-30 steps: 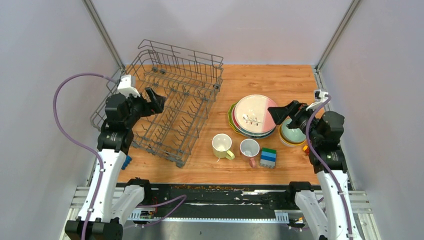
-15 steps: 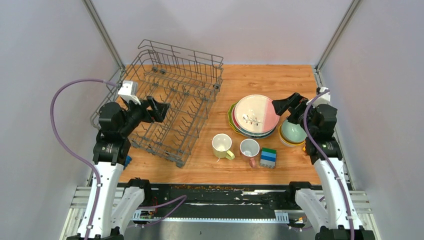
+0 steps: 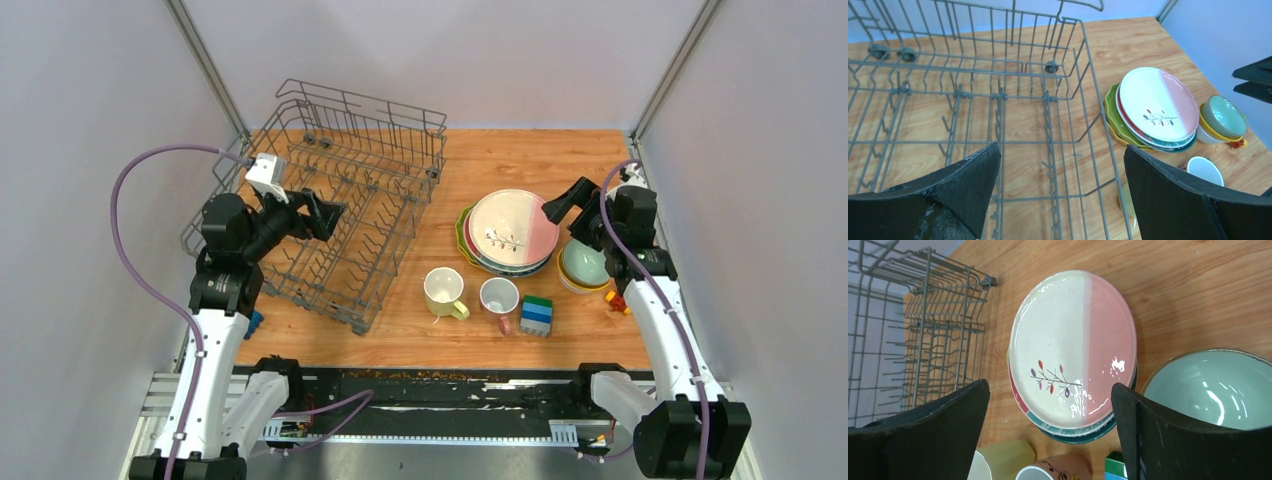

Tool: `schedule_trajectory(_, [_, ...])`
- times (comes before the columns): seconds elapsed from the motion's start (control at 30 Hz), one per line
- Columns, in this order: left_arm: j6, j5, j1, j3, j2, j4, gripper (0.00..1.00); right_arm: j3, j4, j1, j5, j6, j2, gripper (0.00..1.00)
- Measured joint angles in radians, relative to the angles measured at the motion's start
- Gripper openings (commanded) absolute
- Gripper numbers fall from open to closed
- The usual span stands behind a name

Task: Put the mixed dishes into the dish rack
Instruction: Pick up the plate at the center of the board.

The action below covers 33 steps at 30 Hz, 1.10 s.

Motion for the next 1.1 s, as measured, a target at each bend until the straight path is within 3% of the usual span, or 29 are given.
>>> schedule_trajectory(0.37, [-0.084,0.118,0.0,-0.039,0.029,0.127,1.0,0.061,-0.183,0.0,0.005,-0.14,0.039,0.8])
schedule_trajectory(0.83, [-0.137,0.198,0.0,-0.053,0.04,0.183,1.0,0.043,-0.189,0.0,-0.079,-0.14,0.1,0.69])
schedule_trajectory(0.97, [-0.151,0.211,0.0,-0.058,0.058,0.189,1.0,0.043,-0.187,0.0,-0.095,-0.14,0.134,0.68])
schedule_trajectory(1.1, [-0.155,0.223,0.0,-0.059,0.068,0.189,1.0,0.043,-0.18,0.0,-0.125,-0.136,0.181,0.75])
